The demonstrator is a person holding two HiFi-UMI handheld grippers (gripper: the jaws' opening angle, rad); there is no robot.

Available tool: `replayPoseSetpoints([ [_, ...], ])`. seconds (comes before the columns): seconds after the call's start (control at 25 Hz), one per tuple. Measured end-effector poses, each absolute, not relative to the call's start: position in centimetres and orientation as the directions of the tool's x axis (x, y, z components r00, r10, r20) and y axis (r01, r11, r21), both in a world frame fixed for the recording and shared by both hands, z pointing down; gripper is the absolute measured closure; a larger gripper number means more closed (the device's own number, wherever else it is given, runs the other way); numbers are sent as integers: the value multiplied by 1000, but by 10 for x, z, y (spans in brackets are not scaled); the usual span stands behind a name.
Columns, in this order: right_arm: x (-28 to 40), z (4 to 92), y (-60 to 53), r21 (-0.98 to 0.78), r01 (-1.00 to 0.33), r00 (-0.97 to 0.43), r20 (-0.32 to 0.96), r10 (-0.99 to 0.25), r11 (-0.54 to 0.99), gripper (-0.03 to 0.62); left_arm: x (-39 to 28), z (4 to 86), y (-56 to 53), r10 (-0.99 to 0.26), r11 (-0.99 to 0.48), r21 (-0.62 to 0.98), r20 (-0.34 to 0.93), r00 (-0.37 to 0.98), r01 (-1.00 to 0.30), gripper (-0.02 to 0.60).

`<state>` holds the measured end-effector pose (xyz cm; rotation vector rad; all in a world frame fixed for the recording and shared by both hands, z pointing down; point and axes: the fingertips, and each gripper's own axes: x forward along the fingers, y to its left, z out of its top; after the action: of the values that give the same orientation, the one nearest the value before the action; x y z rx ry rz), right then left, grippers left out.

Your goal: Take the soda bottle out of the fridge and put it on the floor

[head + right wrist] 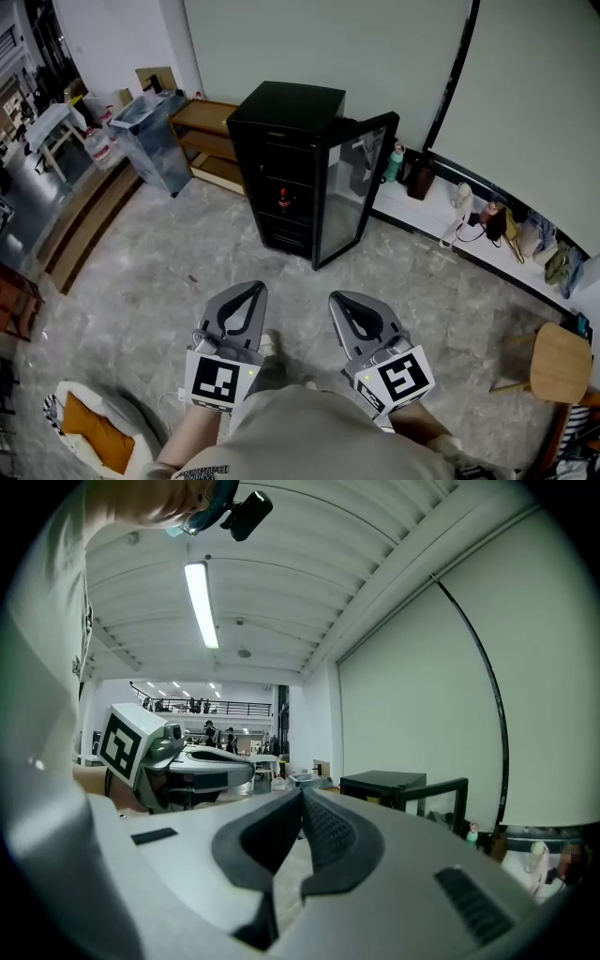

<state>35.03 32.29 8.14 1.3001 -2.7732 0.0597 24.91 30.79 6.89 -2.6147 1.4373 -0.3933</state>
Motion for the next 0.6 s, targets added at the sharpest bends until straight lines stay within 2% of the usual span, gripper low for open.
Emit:
replayPoseSetpoints([
  [0.6, 319, 90, 248, 18, -778, -623, 102, -775, 628, 597, 209, 84, 237, -847, -531, -220, 176, 503, -818, 575],
])
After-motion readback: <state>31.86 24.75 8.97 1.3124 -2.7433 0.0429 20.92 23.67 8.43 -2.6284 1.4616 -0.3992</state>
